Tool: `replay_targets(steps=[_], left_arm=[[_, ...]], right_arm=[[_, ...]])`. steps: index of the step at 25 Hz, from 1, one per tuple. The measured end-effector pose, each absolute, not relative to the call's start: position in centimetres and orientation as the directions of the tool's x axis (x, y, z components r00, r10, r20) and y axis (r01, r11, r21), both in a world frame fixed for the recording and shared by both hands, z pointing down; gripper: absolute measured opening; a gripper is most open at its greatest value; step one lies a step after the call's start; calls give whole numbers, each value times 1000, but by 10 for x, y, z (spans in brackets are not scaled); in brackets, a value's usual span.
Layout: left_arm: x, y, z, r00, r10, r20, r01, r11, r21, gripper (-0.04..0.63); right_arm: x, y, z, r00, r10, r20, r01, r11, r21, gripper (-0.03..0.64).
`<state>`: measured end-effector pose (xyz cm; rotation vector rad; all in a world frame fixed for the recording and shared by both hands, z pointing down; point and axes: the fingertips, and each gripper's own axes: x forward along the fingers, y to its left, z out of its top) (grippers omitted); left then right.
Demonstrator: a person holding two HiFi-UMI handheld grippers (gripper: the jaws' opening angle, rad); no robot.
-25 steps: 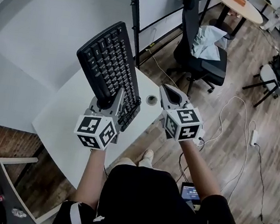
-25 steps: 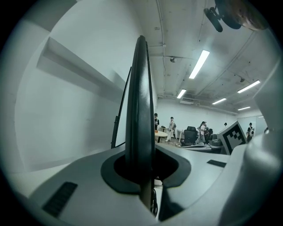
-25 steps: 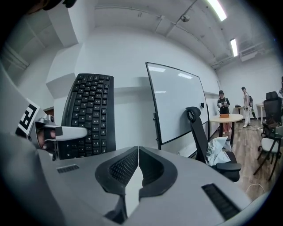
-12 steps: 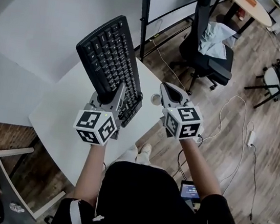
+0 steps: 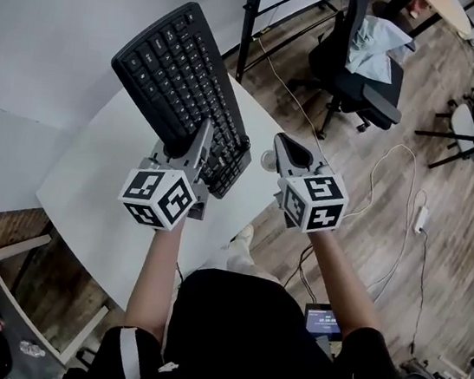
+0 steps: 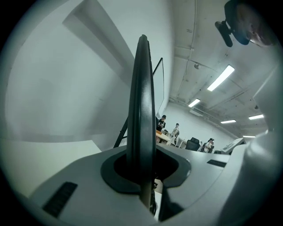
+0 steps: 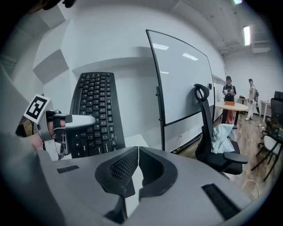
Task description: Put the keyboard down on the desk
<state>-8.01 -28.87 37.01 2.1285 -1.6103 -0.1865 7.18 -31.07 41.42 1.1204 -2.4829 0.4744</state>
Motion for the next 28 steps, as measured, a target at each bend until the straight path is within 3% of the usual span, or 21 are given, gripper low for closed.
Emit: replay_targets(steps=[18,28], left_arm=[[-109,-352,449,329,-931,161,-789,-177,589,81],[-118,-377,472,318,-932,175,-747,-132,652,81]], right_arm=[[55,-342,499,-567,-571,594,-786,591,-181,41],[25,-345,512,-585,-514,628,-743,650,-160,41]])
